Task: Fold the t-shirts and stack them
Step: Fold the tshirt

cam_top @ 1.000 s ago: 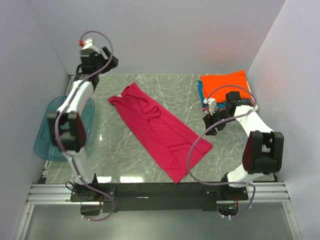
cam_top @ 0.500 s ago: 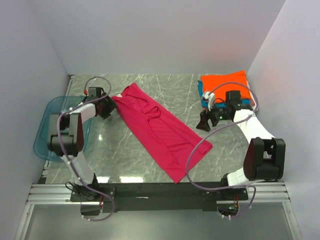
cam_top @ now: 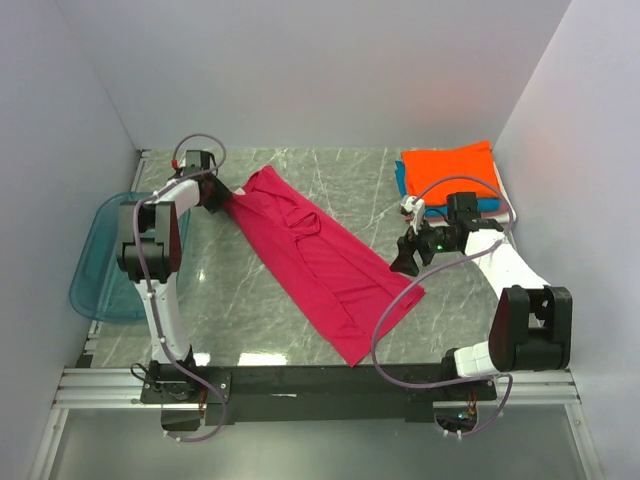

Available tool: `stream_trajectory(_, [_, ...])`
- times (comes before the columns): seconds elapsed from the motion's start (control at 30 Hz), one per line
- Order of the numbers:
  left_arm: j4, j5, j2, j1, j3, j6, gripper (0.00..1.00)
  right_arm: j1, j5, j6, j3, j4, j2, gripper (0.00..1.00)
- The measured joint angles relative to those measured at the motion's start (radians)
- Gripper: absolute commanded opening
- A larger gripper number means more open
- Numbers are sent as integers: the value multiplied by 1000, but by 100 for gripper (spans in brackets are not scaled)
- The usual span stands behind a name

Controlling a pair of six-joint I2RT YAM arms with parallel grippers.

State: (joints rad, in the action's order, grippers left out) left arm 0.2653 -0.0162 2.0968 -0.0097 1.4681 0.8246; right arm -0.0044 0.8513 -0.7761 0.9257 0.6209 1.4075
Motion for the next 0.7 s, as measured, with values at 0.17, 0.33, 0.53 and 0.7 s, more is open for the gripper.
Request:
stream_trajectory(0.17, [106, -42, 128, 0, 219, -32, 40, 0, 8, -11, 0, 13, -6, 84])
stream_trajectory(0.33, [169, -49, 246, 0, 418, -92, 20, 12, 7, -68, 3, 65, -7, 78])
stream_trajectory(0.53, [203, -3, 392, 1, 657, -156, 5, 76, 1, -180, 3, 154, -6, 73])
stream_trajectory(0.7, [211, 43, 488, 9, 821, -180, 18, 150, -55, -198, -11, 134, -18, 73])
